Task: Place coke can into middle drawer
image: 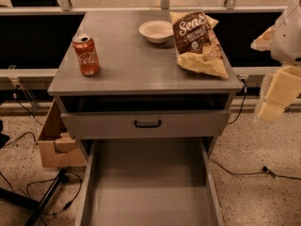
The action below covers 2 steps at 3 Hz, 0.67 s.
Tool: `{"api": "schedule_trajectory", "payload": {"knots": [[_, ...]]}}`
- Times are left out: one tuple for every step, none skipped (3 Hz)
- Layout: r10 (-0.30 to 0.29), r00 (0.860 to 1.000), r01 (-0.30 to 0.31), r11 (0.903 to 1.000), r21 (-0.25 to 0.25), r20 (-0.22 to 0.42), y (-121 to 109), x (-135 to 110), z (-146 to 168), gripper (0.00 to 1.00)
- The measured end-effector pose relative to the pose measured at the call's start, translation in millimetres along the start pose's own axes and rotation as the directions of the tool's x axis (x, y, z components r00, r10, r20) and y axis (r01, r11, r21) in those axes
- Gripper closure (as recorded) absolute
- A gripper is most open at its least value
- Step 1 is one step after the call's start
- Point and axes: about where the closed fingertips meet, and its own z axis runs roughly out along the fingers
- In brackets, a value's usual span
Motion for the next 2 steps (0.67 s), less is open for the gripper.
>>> {"api": "schedule_trajectory", "payload": {"knots": [[0.0, 1.0, 0.0, 1.0, 0.0, 0.0, 0.0, 0.0, 0.0, 0.0], [0.02, 0.998, -0.021, 0.9996, 0.019, 0.057, -5.0, -6.3, 2.7, 0.0]]}}
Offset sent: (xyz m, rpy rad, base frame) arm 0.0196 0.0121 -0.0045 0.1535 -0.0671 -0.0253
